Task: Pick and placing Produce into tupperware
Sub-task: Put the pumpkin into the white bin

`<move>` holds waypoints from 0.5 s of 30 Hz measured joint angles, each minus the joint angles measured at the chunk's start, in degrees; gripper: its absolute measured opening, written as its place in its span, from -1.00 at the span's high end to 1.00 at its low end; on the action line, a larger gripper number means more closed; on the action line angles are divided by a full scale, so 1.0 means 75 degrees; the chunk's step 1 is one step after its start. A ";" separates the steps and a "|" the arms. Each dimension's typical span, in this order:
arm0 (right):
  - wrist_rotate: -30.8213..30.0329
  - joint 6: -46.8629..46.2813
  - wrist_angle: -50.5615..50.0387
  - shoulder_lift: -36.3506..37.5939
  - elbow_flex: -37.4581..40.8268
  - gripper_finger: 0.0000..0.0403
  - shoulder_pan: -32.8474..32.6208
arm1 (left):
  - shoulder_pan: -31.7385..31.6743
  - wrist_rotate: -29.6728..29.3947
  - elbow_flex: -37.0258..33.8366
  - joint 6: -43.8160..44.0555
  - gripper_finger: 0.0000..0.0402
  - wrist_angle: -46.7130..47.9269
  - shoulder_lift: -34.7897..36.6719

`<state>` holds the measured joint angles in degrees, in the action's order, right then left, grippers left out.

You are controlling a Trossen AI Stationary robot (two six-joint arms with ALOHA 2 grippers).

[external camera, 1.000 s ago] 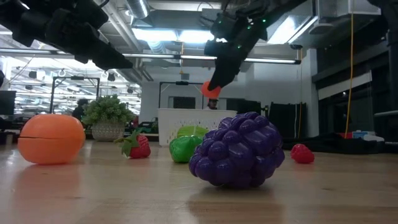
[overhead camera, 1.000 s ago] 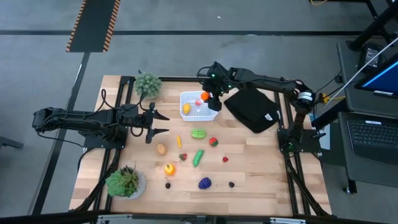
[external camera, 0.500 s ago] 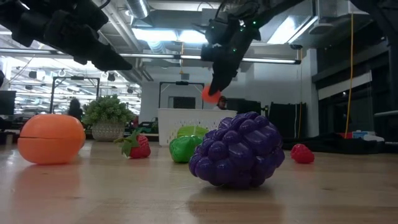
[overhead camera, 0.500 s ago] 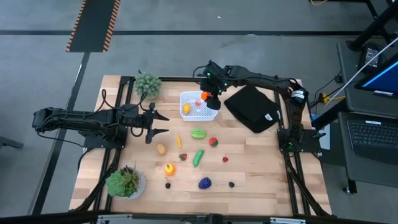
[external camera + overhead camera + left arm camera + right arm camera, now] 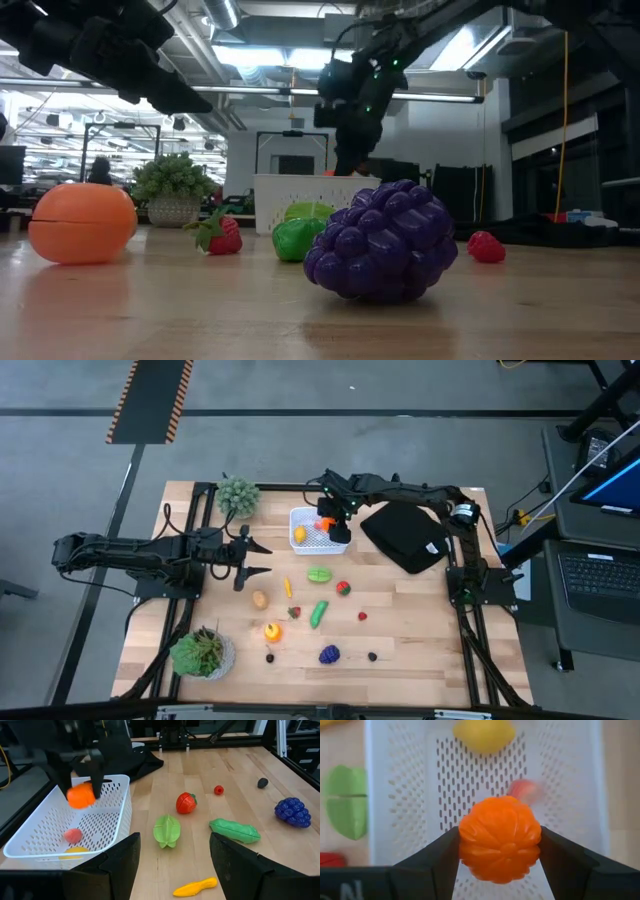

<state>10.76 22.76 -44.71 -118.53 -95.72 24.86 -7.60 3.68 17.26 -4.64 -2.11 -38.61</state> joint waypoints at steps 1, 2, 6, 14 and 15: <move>0.0008 0.0011 0.0002 -0.0086 0.0000 -0.17 -0.0008 | 0.0003 0.0000 0.0000 0.0000 -0.15 0.0000 0.0000; 0.0012 0.0017 0.0013 -0.0166 0.0000 -0.17 -0.0021 | 0.0000 0.0000 0.0000 0.0000 -0.15 0.0000 0.0000; 0.0018 0.0033 0.0052 -0.0367 0.0003 -0.17 -0.0098 | 0.0002 0.0000 -0.0003 -0.0002 -0.15 0.0000 -0.0001; -0.0199 0.0264 0.0138 -0.0668 0.0004 -0.18 -0.0298 | 0.0003 -0.0001 -0.0001 -0.0003 -0.15 0.0000 0.0000; -0.0329 0.0266 0.0155 -0.0672 0.0006 -0.20 -0.0307 | 0.0000 -0.0002 -0.0002 -0.0003 -0.15 0.0000 0.0000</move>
<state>8.29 24.76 -43.54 -123.57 -95.68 22.56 -7.60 3.67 17.24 -4.67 -2.11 -38.61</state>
